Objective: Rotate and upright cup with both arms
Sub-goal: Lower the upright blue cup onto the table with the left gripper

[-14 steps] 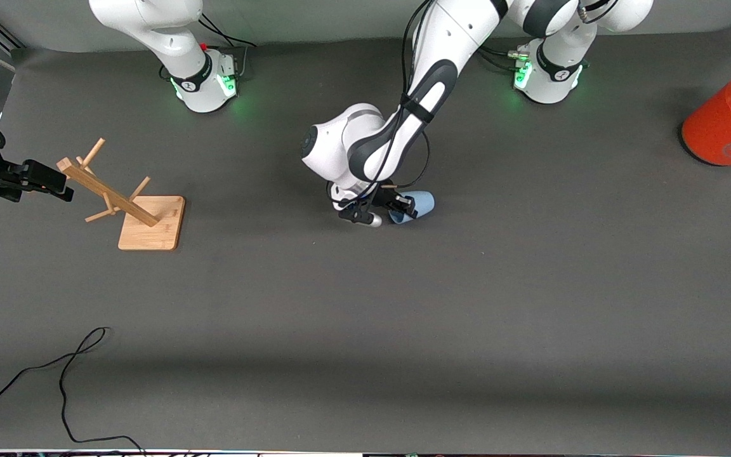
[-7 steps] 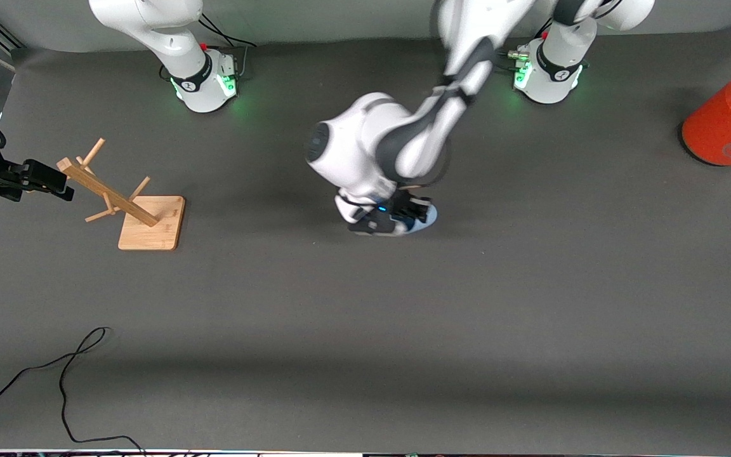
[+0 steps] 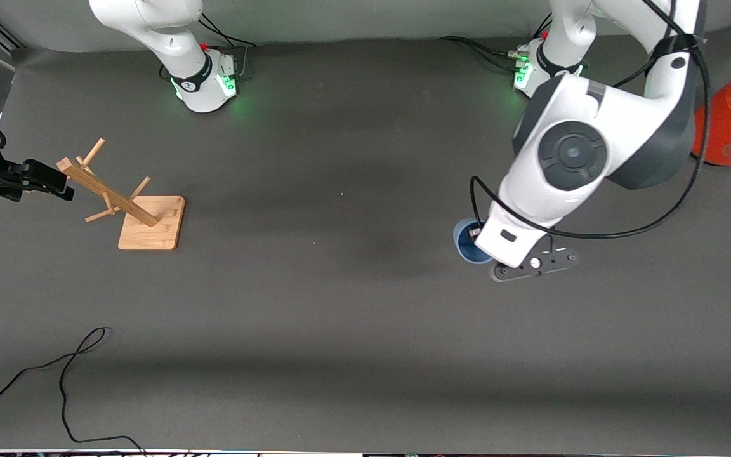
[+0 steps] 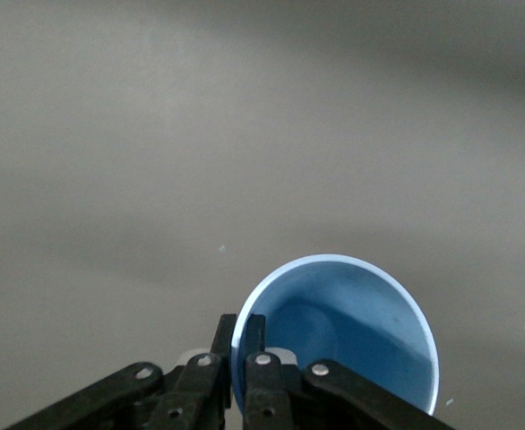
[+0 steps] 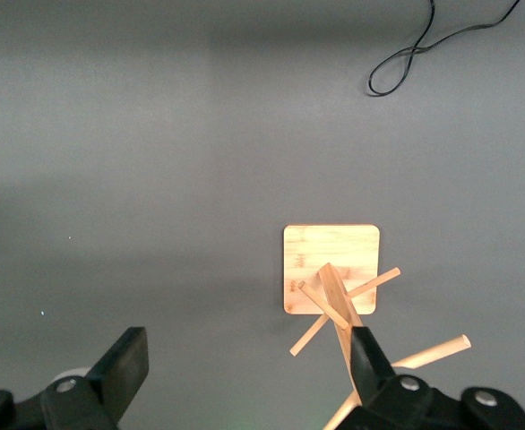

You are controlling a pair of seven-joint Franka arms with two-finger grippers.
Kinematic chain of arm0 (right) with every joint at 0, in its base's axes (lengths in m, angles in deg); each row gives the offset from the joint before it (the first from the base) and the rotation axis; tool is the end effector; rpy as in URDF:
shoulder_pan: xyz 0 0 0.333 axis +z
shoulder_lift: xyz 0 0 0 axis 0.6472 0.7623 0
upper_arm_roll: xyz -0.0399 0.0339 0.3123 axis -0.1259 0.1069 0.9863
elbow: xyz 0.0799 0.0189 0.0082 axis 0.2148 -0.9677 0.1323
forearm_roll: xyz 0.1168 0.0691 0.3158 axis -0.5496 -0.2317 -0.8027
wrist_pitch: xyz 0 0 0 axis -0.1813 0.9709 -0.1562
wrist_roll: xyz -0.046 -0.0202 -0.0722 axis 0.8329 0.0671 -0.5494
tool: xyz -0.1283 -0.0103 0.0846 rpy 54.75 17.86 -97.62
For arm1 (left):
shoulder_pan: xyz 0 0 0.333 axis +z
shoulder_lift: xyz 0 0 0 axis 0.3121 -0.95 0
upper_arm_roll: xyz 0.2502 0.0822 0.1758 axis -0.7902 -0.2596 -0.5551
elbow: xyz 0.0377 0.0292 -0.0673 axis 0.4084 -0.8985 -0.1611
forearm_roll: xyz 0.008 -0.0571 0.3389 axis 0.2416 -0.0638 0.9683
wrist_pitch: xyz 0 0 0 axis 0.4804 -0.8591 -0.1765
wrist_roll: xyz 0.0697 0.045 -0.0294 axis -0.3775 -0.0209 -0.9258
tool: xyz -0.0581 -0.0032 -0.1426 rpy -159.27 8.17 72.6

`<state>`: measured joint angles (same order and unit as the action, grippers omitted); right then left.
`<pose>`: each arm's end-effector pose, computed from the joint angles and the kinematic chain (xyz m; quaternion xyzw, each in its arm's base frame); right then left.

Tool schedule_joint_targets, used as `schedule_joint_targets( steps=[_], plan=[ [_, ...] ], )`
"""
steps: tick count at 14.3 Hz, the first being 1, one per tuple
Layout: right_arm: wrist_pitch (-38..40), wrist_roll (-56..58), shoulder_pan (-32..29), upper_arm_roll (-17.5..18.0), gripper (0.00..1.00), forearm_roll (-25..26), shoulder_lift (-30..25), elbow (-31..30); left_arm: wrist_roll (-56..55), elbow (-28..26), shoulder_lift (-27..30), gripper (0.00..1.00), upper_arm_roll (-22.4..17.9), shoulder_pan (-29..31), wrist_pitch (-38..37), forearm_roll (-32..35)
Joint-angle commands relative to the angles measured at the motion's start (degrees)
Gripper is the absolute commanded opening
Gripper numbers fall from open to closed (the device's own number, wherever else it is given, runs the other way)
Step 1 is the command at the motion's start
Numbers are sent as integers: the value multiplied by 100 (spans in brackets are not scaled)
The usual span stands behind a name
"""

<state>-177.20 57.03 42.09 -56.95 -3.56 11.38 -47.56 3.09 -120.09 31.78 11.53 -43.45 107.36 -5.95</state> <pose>0.5102 -0.0136 0.5660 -0.9995 0.0229 0.0176 0.0096 0.5686 -0.2751 0.4533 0.9946 0.1010 -0.0218 0.0001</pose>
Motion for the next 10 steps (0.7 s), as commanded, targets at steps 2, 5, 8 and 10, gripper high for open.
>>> schedule_joint_targets(
  steps=[2, 5, 8, 10],
  plan=[
    [2, 49, 44, -32, 100, 6, -46, -9, -1015, -1081, 139, 0, 69, -251, 1391, 88],
    [2, 49, 44, -32, 100, 6, -37, -9, -2244, -1250, 8, 0, 69, -505, 1736, 711],
    [11, 40, 44, -58, 100, 6, -72, -9, -3624, -1364, -378, 0, 69, -927, 2078, 1397],
    [11, 40, 44, -58, 100, 6, -81, -9, -4363, -1382, -703, 0, 69, -1094, 2508, 1504]
  ],
)
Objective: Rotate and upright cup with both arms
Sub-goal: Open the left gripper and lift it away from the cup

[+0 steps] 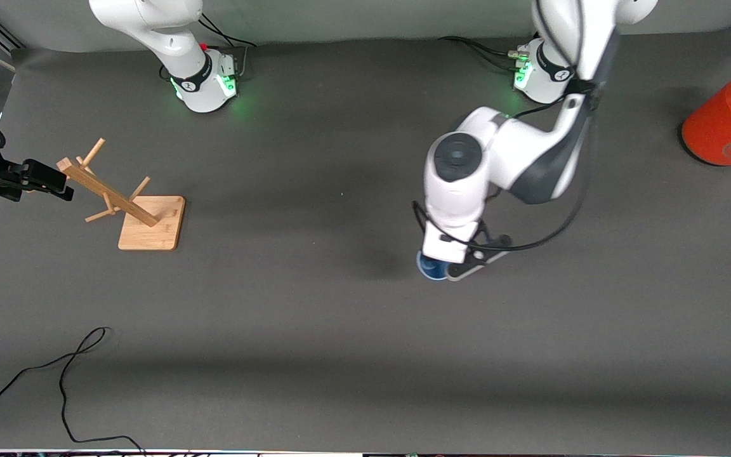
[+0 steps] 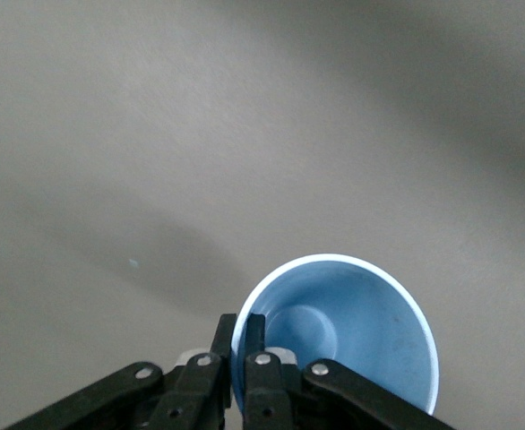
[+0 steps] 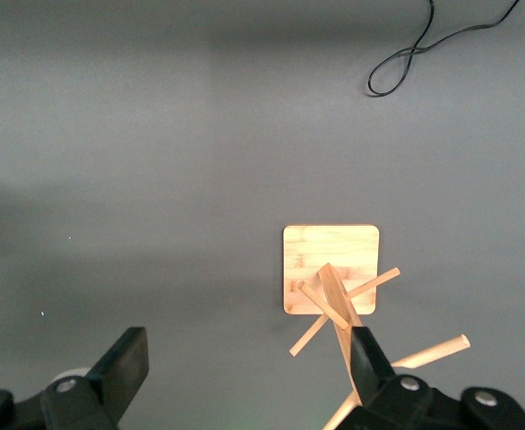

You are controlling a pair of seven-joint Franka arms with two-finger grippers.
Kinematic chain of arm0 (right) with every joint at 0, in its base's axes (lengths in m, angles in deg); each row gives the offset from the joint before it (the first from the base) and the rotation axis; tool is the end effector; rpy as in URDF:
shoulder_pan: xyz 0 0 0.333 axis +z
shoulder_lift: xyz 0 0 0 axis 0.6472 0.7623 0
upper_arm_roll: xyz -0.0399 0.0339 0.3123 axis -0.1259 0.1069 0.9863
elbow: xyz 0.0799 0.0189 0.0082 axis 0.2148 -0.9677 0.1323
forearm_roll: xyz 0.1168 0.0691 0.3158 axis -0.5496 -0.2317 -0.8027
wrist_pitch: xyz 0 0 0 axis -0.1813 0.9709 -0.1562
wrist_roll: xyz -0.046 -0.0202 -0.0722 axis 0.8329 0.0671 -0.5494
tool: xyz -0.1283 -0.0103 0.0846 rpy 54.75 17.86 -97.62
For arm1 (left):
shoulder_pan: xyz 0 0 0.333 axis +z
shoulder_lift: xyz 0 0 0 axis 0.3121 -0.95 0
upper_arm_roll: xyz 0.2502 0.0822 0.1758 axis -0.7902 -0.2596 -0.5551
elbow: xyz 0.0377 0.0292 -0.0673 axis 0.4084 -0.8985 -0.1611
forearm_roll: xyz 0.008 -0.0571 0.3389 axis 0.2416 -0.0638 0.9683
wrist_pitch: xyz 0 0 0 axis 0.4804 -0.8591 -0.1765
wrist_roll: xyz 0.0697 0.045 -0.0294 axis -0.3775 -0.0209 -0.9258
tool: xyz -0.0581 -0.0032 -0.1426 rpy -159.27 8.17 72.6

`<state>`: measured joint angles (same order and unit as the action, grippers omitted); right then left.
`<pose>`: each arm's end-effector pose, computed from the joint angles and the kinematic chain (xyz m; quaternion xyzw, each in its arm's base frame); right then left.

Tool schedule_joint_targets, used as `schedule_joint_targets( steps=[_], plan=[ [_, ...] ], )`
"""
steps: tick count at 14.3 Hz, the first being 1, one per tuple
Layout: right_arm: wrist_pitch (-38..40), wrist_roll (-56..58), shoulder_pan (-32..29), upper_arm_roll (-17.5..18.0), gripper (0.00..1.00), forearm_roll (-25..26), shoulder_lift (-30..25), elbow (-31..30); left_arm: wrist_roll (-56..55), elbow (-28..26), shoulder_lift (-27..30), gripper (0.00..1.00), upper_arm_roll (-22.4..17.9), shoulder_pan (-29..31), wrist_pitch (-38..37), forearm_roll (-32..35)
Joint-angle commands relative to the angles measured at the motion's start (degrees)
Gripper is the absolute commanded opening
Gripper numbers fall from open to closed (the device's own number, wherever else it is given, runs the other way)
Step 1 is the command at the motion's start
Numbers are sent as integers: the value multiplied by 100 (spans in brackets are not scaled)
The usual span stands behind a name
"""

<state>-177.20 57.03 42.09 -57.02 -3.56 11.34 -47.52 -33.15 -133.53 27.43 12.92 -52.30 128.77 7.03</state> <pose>0.5101 -0.0143 0.5667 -0.9995 0.0235 0.0168 0.0096 0.5405 -0.3645 0.3380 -0.9579 -0.2744 -0.0754 0.0373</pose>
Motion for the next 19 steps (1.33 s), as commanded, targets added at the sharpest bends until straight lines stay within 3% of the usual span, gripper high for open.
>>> schedule_joint_targets(
  steps=[1, 3, 9, 10, 11, 13, 16, 19],
  plan=[
    [11, 40, 44, -51, 100, 6, -78, -13, -1143, -21, -452, 0, -78, -280, 517, 346],
    [11, 40, 44, -51, 100, -12, -78, -13, -1839, -29, -655, 0, -70, -298, 729, 864],
    [11, 40, 44, -51, 100, -12, -78, -22, -2272, 6, -955, 0, -70, -360, 1002, 1016],
    [11, 40, 44, -51, 100, -12, -78, -22, -2281, 6, -964, 84, -70, -360, 993, 1016],
    [11, 40, 44, -51, 100, -12, -78, -22, -2272, 23, -964, 100, -70, -369, 932, 1016],
    [11, 40, 44, -60, 100, -21, -78, -22, -2220, 154, -903, 100, -61, -360, 853, 989],
    [11, 40, 44, -60, 100, -21, -78, -22, -1792, 382, -473, 100, -26, -202, 47, 754],
    [11, 40, 44, -60, 100, -21, -87, -31, -239, 472, 290, 100, -61, 446, -525, -581]
  ],
)
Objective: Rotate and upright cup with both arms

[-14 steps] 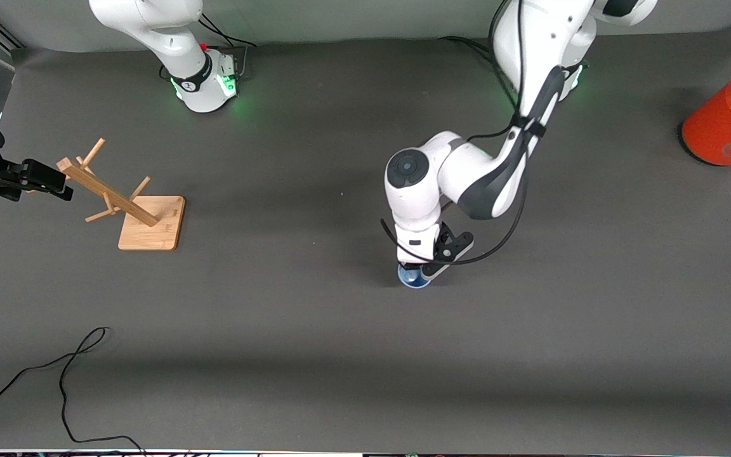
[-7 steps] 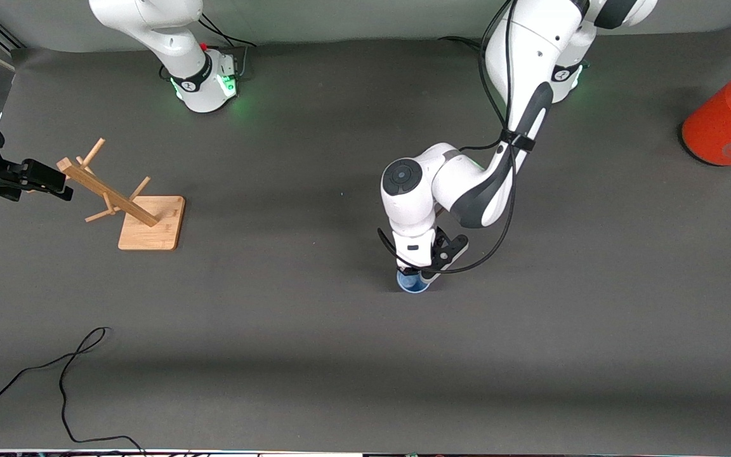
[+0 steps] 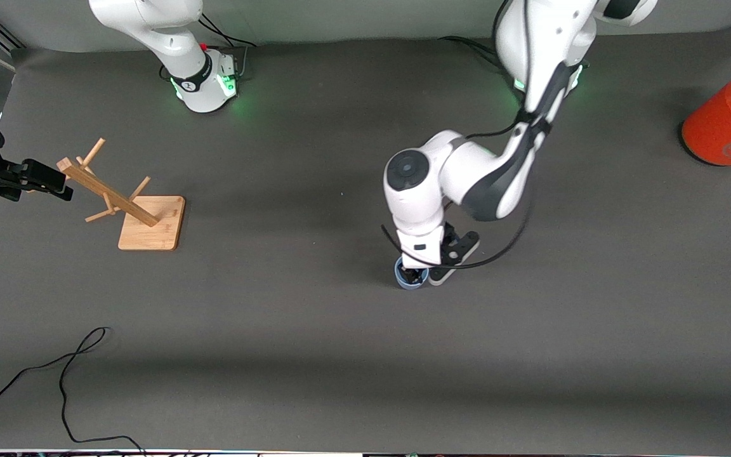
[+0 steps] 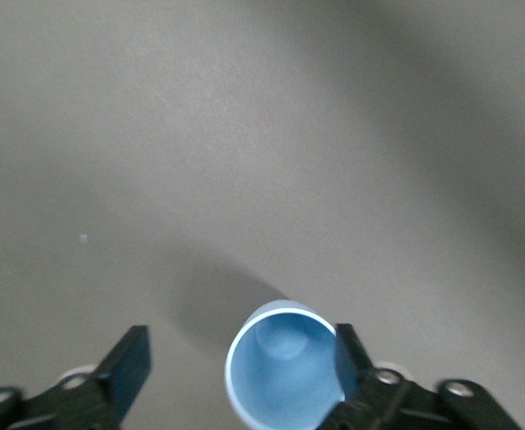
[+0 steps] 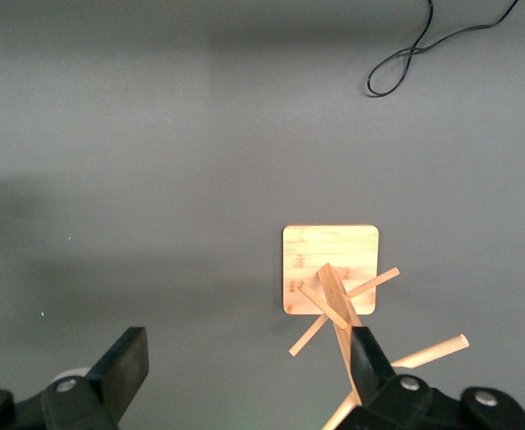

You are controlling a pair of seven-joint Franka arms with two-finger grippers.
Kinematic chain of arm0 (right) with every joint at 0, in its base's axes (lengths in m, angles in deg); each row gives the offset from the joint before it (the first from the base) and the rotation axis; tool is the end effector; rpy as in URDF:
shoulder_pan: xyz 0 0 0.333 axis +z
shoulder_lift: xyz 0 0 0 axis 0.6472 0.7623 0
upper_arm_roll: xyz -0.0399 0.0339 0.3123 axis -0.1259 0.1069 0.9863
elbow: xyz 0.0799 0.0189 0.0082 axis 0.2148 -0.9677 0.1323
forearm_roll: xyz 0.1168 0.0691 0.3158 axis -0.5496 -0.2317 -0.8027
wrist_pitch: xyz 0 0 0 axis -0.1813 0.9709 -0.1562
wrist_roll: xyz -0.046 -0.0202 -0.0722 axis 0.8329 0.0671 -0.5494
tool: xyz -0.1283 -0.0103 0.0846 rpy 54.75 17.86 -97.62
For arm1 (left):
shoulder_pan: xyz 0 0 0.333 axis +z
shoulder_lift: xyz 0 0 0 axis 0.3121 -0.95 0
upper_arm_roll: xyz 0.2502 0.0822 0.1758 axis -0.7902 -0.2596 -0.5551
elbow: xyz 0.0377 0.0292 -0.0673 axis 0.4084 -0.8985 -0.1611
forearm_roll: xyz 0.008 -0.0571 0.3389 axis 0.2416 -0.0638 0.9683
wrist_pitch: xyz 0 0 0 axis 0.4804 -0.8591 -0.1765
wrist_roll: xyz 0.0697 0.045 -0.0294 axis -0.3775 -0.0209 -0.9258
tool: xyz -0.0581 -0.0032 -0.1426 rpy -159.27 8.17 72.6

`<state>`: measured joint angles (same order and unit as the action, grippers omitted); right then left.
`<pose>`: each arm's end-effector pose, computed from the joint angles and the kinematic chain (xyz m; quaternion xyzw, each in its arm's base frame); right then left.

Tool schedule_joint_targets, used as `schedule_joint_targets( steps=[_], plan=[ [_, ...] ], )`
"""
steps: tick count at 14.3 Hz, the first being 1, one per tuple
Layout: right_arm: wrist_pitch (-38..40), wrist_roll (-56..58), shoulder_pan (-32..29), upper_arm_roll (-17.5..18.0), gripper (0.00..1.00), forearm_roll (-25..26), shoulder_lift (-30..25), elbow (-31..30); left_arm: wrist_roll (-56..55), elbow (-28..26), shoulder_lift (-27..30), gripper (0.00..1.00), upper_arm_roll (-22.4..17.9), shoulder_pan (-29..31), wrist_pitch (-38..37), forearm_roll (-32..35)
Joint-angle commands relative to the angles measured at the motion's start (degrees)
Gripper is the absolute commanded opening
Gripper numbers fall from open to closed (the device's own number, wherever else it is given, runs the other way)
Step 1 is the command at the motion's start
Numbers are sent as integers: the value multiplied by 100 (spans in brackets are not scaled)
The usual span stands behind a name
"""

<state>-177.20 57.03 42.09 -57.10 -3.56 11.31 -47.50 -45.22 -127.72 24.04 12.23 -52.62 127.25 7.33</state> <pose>0.5099 -0.0150 0.5671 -0.9995 0.0242 0.0164 0.0096 0.5590 -0.3716 0.3401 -0.9214 -0.3777 -0.0881 0.0260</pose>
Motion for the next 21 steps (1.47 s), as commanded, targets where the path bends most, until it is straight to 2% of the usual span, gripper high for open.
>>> schedule_joint_targets(
  steps=[1, 4, 8, 12, 15, 18, 19, 21],
  plan=[
    [11, 40, 44, -61, 100, -21, -84, -32, 1644, -119, 840, 100, 16, 821, -732, -762],
    [11, 40, 44, -61, 100, -12, -93, -41, 3342, -215, 1368, 100, 7, 1840, -1490, -1298],
    [11, 40, 35, -70, 100, -21, -93, -41, 5873, -277, 2009, 100, -10, 2976, -2483, -1335],
    [20, 66, 35, -79, 100, -12, -119, -50, 7475, -576, 2406, 100, -28, 3653, -2555, -1291],
    [20, 92, 35, -79, 100, -12, -119, -50, 7662, -585, 2486, 100, -19, 3672, -2634, -1028],
    [20, 93, 35, -79, 100, -12, -119, -50, 7689, -576, 2643, 100, -63, 3444, -2827, -887],
    [20, 93, 35, -79, 100, -12, -119, -41, 7689, -584, 2714, 100, 15, 3539, -2871, -817],
    [20, 93, 35, -79, 100, -12, -128, -41, 7689, -576, 2819, 100, 645, 4099, -3090, -807]
  ],
)
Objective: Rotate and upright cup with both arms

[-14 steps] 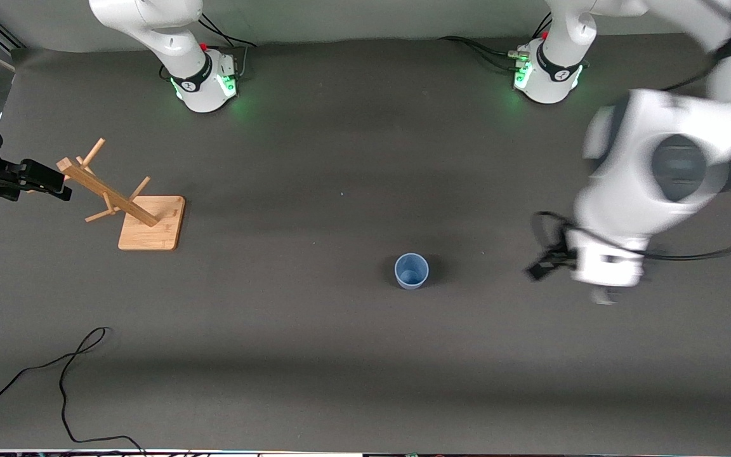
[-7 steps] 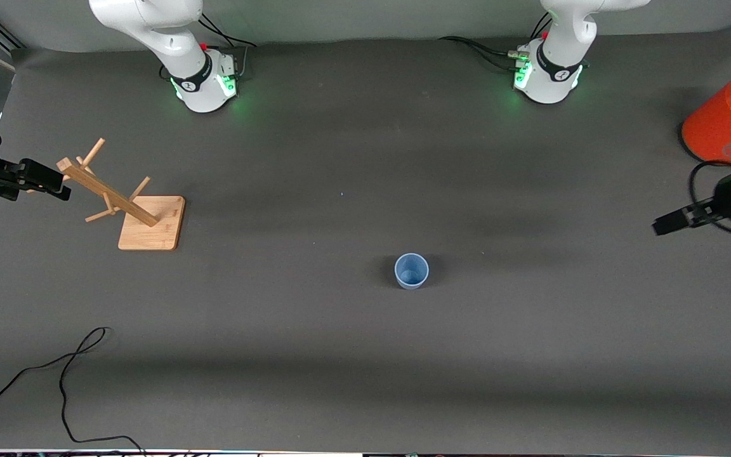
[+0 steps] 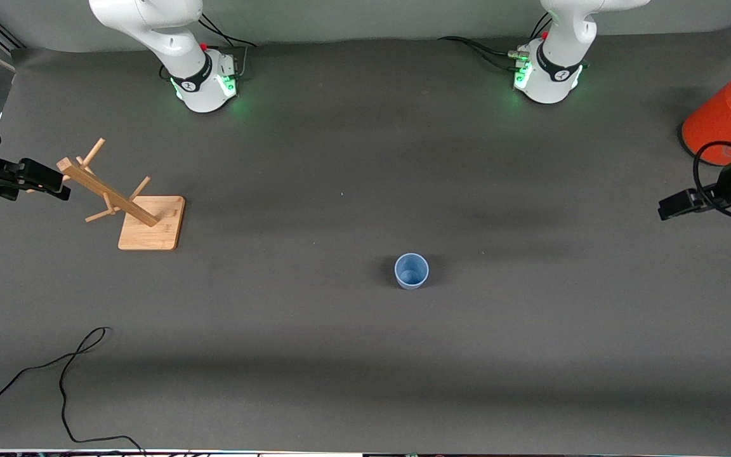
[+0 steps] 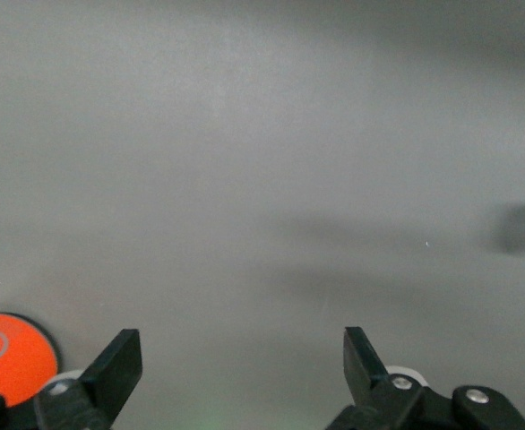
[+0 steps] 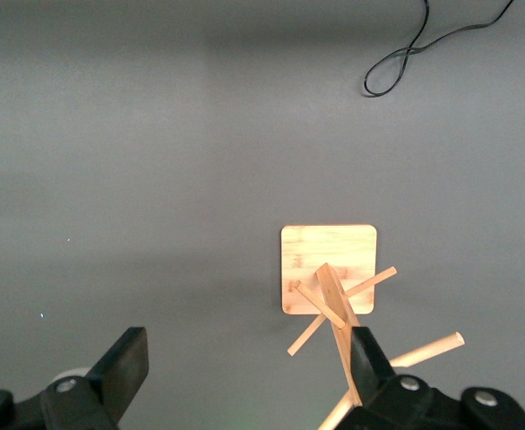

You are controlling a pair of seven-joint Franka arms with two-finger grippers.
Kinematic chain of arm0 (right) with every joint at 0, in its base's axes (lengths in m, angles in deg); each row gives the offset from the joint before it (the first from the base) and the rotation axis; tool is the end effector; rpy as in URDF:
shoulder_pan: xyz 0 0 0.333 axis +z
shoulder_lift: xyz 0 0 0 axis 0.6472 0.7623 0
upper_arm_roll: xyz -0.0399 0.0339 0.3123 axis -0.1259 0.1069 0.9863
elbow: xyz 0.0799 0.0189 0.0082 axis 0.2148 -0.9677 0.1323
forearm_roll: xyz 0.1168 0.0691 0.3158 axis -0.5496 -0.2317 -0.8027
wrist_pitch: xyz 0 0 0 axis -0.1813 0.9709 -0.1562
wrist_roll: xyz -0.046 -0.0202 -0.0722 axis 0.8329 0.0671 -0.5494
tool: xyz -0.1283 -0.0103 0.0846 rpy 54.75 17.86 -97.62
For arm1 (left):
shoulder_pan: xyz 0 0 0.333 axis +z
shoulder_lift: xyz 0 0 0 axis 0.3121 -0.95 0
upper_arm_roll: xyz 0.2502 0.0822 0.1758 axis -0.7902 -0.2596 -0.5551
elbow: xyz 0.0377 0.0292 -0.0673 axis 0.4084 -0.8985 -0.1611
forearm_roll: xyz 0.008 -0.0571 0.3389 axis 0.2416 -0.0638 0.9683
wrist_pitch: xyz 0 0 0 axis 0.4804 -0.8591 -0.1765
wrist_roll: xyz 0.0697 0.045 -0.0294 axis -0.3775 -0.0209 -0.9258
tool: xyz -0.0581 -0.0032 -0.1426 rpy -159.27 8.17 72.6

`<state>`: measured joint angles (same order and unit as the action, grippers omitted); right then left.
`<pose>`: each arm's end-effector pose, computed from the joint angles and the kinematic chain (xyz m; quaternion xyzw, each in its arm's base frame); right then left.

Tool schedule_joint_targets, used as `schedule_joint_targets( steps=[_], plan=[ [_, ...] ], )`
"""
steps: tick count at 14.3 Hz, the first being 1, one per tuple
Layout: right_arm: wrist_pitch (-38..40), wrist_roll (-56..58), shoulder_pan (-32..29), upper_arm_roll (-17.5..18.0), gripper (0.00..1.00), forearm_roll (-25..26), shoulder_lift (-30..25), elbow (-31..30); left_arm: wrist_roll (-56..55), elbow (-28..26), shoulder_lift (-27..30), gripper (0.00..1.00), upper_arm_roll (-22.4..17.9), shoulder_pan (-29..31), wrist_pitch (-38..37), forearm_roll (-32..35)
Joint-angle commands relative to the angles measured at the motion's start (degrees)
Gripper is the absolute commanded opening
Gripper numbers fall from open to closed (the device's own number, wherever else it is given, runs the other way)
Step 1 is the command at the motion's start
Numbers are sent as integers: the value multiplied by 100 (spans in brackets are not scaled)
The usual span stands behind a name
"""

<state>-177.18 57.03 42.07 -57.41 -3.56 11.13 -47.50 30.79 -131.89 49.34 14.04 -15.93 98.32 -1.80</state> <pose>0.5091 -0.0179 0.5686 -0.9995 0.0271 0.0150 0.0097 0.5322 0.0038 0.5337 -0.9958 -0.0751 0.0449 0.0270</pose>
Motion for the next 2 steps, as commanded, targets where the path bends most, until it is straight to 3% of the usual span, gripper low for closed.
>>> schedule_joint_targets(
  steps=[1, 2],
  plan=[
    [17, 101, 37, -47, 100, -12, -110, -49, 87, -184, 342, 100, 520, 494, -267, 105],
    [17, 101, 37, -47, 100, -12, -110, -49, 87, -185, 360, 100, 521, 486, -303, 96]
  ],
)
